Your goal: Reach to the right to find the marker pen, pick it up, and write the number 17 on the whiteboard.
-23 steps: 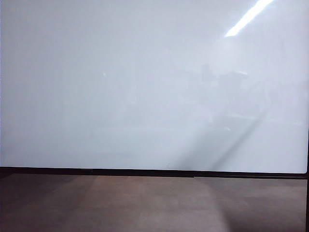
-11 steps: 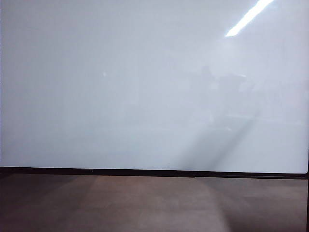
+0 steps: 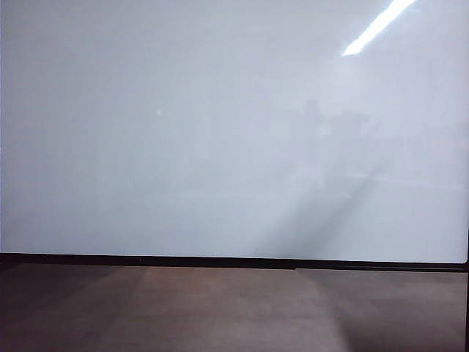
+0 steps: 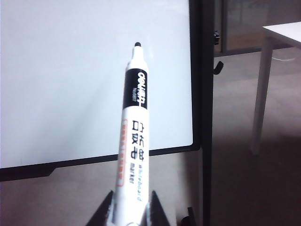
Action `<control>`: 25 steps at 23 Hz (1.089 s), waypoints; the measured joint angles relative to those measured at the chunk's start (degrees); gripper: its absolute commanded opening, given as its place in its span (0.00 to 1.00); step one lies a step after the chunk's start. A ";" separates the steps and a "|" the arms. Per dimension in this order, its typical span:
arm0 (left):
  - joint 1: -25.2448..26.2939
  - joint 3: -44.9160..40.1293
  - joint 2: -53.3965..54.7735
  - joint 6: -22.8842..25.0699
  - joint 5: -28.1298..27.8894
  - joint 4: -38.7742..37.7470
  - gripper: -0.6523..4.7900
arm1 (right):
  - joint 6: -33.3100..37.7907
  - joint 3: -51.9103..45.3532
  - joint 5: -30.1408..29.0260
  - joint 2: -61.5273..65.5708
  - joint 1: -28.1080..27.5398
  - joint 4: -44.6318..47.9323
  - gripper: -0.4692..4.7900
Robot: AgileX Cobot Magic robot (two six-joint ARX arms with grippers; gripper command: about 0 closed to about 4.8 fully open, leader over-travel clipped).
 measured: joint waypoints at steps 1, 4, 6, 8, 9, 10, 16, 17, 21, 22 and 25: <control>0.00 0.00 0.00 0.00 0.00 0.00 0.11 | -0.24 0.00 0.35 0.00 0.37 0.00 0.08; 0.00 0.00 0.00 -0.02 0.00 -0.02 0.11 | -0.81 0.00 0.66 0.00 0.52 0.00 0.08; 0.00 0.00 0.00 0.00 0.00 0.00 0.11 | -0.83 0.00 0.66 0.00 0.50 0.02 0.08; 0.00 0.00 0.00 0.00 0.00 -0.02 0.11 | -0.83 0.00 0.66 0.00 0.52 0.07 0.08; 0.00 0.00 0.00 0.00 0.00 -0.02 0.11 | -0.83 0.00 0.66 0.00 0.52 0.07 0.08; 0.00 0.00 0.00 0.00 0.00 -0.02 0.11 | -0.83 0.00 0.68 0.00 0.52 0.04 0.08; 0.00 0.00 0.00 0.00 0.00 -0.09 0.11 | -0.83 0.00 0.66 0.00 0.59 -0.02 0.08; 0.00 0.00 0.00 0.00 0.00 -0.11 0.11 | -0.83 0.00 0.66 0.00 0.59 -0.02 0.08; 0.00 0.00 0.00 0.00 0.00 -0.11 0.11 | -0.83 0.00 0.66 0.00 0.59 -0.02 0.08; 0.00 0.00 0.00 -0.02 0.00 -0.11 0.11 | -0.83 0.00 0.66 0.00 0.59 -0.02 0.08; 0.00 0.00 0.00 0.00 0.00 -0.11 0.11 | -0.83 0.00 0.68 0.00 0.59 -0.02 0.08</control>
